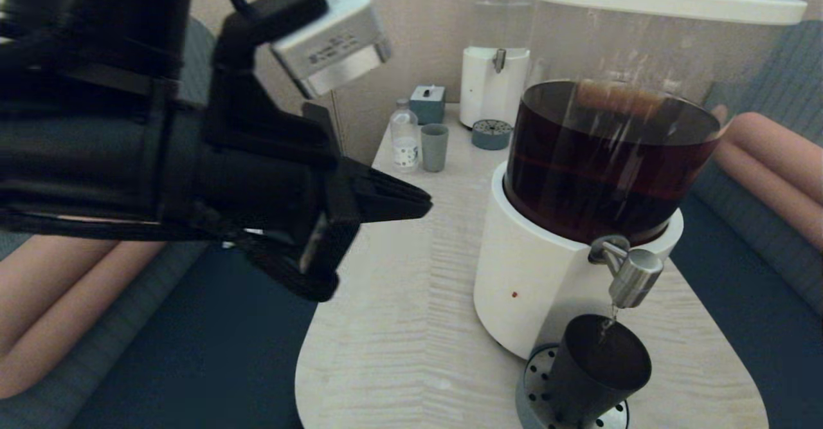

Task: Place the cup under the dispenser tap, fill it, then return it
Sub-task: Turn off the faucet

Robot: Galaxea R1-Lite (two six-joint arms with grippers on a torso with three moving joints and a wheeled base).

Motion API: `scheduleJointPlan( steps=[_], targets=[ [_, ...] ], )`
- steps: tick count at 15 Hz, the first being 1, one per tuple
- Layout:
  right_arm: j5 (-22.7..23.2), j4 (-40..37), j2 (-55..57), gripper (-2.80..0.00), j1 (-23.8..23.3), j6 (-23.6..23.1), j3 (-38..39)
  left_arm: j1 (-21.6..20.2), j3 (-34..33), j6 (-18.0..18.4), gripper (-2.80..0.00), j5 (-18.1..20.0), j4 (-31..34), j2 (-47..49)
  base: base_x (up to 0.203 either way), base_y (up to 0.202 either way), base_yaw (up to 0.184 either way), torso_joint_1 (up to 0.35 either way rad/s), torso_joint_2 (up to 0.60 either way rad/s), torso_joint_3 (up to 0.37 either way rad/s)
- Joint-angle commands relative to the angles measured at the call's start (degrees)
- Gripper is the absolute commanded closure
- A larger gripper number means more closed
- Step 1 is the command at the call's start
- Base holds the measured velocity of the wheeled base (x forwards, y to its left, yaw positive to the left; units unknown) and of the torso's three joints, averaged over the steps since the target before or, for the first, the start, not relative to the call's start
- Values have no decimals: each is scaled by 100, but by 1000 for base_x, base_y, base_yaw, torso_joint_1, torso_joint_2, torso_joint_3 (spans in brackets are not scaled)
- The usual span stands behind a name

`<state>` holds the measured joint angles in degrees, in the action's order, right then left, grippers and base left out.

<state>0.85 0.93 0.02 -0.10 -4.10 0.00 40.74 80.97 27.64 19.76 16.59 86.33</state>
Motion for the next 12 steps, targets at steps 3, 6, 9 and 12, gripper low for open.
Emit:
scheduleJointPlan(
  steps=[3, 6, 9, 12],
  targets=[
    [3, 4, -29, 0, 1, -3, 35, 524, 115, 12, 0, -254, -463, 749, 0, 0, 0, 0, 0, 0],
    [3, 0, -29, 0, 1, -3, 35, 779, 196, 15, 0, -416, -471, 947, 0, 0, 0, 0, 0, 0],
    [3, 3, -30, 0, 1, -3, 36, 991, 353, 5, 0, -489, -464, 1144, 0, 0, 0, 0, 0, 0],
    [3, 1, -29, 0, 1, -3, 35, 1183, 419, 5, 0, -491, -490, 1264, 0, 0, 0, 0, 0, 0]
  ],
)
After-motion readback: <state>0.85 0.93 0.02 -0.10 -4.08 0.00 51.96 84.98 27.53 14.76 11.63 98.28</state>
